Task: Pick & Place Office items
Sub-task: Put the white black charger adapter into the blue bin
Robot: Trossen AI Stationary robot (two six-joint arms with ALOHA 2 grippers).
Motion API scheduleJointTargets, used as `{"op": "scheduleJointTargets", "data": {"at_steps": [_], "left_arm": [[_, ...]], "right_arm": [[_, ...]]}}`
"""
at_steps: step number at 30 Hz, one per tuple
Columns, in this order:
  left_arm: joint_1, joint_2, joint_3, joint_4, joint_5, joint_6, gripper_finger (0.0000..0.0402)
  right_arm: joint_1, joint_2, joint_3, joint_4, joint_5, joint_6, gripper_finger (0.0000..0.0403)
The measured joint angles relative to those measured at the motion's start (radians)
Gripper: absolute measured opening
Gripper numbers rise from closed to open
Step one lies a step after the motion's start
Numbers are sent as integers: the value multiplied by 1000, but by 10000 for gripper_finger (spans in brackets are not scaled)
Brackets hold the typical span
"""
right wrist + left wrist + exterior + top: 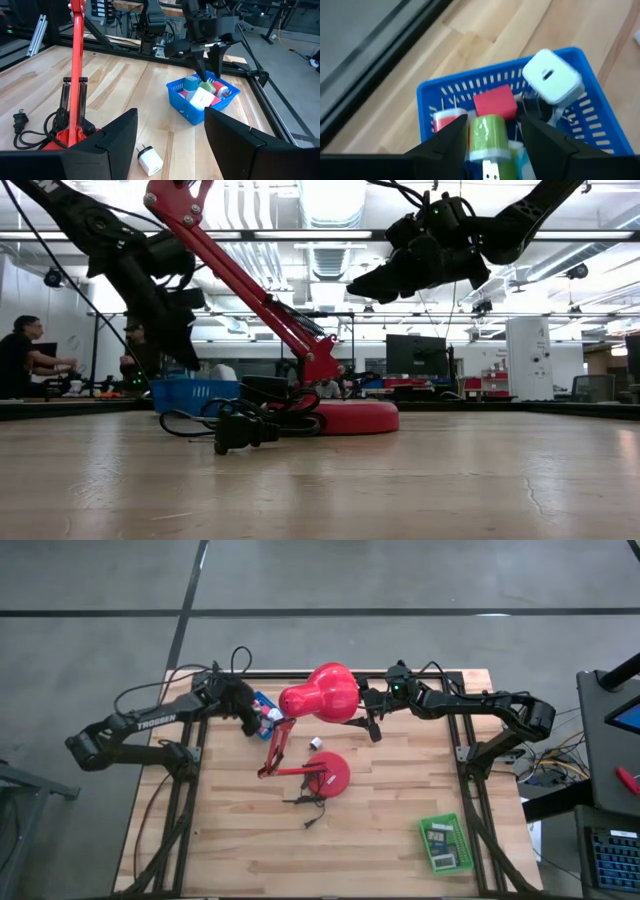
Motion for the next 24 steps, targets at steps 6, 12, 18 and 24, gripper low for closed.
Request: {"op": "scheduleJointTargets", "data": {"at_steps": [6, 12, 18, 24], "left_arm": [[-1, 0, 44, 13, 4, 28, 190], [-17, -1, 75, 28, 128, 69, 190], [-84, 29, 68, 60, 226, 71, 190], [-198, 118, 68, 107, 225, 94, 190]], "right_arm": [[0, 0, 0, -1, 0, 0, 224], [0, 0, 0, -4, 0, -1, 224], [0, 0, 0, -5, 0, -4, 224], [0, 0, 0, -9, 0, -9, 224]]}}
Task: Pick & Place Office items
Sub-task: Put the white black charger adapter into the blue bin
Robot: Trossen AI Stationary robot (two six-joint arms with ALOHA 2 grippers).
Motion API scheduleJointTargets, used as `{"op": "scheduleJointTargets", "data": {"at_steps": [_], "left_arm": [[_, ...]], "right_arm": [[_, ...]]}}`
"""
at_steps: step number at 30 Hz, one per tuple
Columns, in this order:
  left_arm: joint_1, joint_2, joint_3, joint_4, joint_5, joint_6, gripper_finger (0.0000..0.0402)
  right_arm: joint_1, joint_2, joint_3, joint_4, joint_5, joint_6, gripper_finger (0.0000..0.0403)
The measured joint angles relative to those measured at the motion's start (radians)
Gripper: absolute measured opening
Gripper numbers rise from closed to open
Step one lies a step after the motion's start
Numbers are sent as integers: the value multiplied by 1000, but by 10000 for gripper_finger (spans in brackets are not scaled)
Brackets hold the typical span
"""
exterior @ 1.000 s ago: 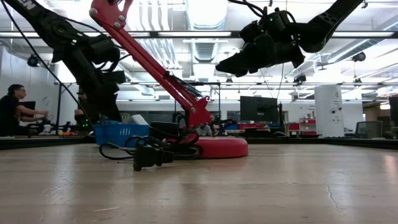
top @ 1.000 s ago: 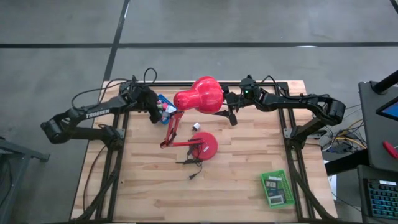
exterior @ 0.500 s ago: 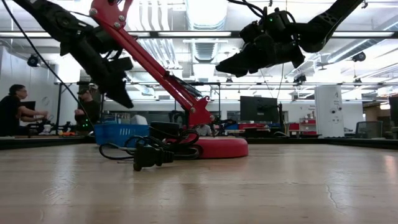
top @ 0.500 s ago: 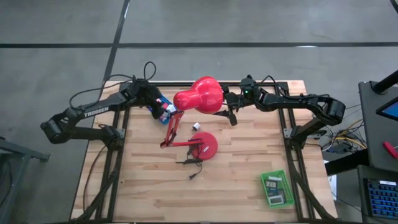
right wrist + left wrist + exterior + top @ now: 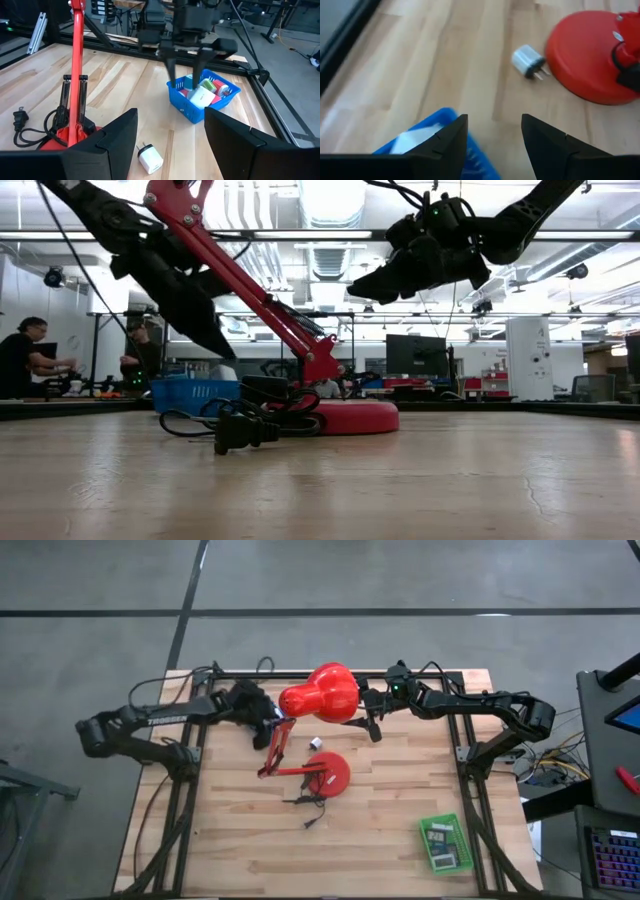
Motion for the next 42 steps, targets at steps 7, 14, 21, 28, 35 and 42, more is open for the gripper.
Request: {"op": "scheduleJointTargets", "data": {"at_steps": [7, 14, 21, 28, 35, 42], "left_arm": [[-67, 111, 54, 17, -19, -9, 190], [-106, 237, 85, 62, -19, -36, 190], [-137, 291, 111, 108, -31, -52, 190], [-197, 299, 117, 141, 12, 4, 191], [-203, 309, 110, 196, -28, 23, 191], [-204, 309, 110, 210, -28, 91, 191]], "right_arm": [[0, 0, 0, -19, 1, -6, 224], [0, 0, 0, -21, 1, -6, 224], [0, 0, 0, -21, 1, -1, 224], [0, 0, 0, -21, 1, 7, 224], [0, 0, 0, -21, 2, 9, 224], [0, 0, 0, -21, 4, 6, 224]]}}
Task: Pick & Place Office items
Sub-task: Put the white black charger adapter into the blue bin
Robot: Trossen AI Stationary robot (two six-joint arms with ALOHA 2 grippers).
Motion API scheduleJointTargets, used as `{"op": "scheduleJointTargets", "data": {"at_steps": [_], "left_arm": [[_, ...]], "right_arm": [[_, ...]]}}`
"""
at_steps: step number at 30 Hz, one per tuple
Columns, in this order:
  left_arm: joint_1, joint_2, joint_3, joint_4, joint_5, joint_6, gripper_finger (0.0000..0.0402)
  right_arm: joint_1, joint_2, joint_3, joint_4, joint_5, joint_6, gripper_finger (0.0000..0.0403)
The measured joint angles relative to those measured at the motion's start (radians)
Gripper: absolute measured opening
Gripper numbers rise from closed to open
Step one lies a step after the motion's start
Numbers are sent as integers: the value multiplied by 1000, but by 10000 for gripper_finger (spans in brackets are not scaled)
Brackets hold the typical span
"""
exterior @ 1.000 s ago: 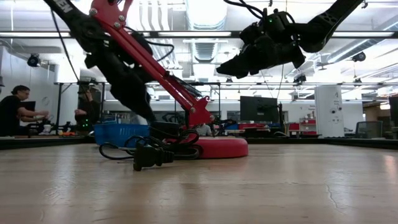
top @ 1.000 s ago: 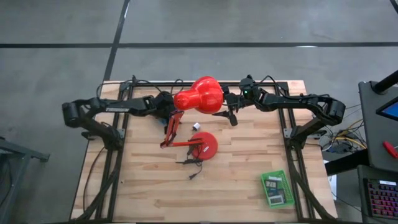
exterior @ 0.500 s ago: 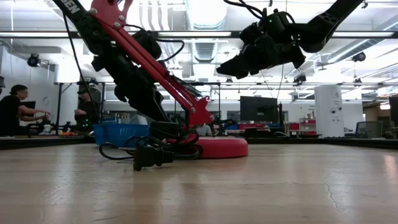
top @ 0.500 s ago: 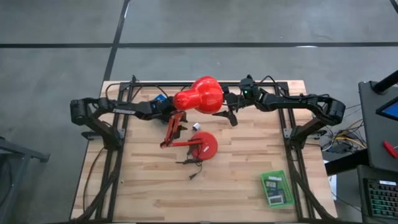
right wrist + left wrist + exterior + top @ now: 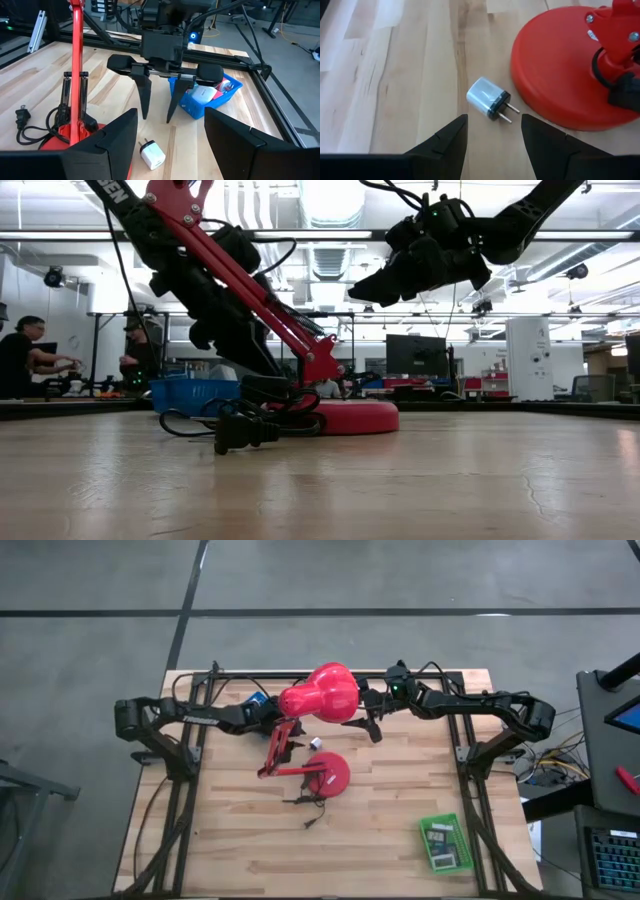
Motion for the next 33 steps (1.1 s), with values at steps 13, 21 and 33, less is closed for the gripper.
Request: {"op": "scheduleJointTargets", "data": {"at_steps": [13, 21, 33], "left_arm": [[0, 19, -15, -26, -32, -102, 191], [-1, 121, -6, -14, -43, -128, 191], [-8, 143, 31, -4, -31, -108, 190]], "right_arm": [[0, 0, 0, 0, 24, 33, 224], [7, 0, 0, -29, 22, 39, 224], [7, 0, 0, -31, 23, 60, 224]]}}
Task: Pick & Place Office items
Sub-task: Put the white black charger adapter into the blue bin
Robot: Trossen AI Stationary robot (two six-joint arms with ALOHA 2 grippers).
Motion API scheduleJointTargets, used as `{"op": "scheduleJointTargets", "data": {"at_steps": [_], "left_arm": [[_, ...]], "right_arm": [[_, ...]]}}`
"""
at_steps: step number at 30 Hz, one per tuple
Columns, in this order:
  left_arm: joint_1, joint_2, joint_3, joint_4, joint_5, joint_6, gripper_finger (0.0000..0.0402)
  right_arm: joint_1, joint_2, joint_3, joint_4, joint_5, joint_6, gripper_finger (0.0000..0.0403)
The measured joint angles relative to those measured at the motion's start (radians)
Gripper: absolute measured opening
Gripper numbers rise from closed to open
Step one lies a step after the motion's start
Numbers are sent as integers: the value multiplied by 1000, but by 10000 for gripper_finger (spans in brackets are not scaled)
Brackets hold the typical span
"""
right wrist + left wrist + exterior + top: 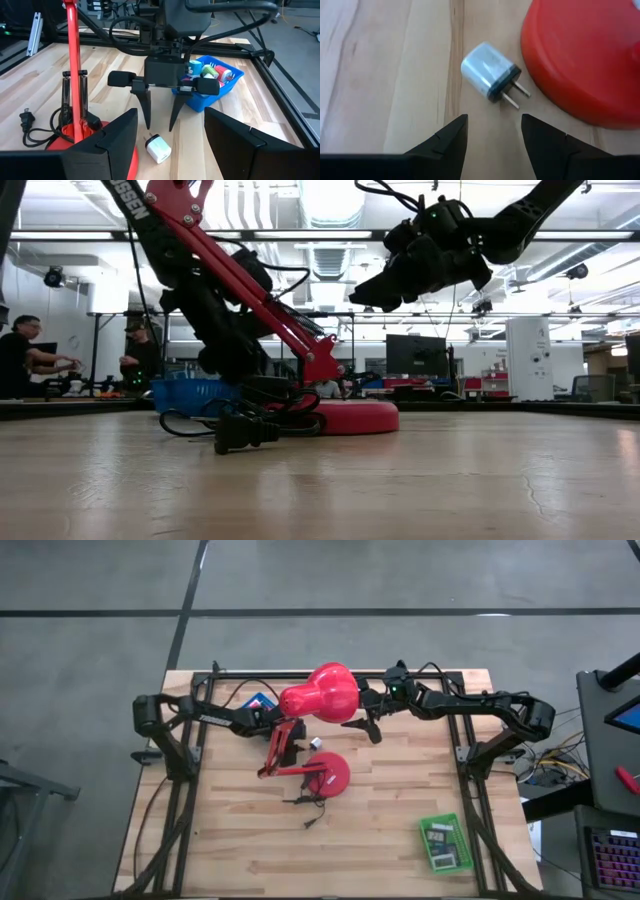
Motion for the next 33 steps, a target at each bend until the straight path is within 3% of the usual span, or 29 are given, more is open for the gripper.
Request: {"op": "scheduleJointTargets", "data": {"at_steps": [7, 10, 20, 33], "left_arm": [[-6, 0, 6, 5, 0, 6, 188], [-6, 0, 6, 5, -2, 24, 169], [-14, -3, 6, 6, -5, 78, 12], [-41, -3, 6, 48, 46, 166, 1]], "right_arm": [[0, 0, 0, 0, 0, 4, 224], [0, 0, 0, 0, 0, 4, 224], [0, 0, 0, -9, 1, 5, 224], [0, 0, 0, -15, 1, 12, 224]]}}
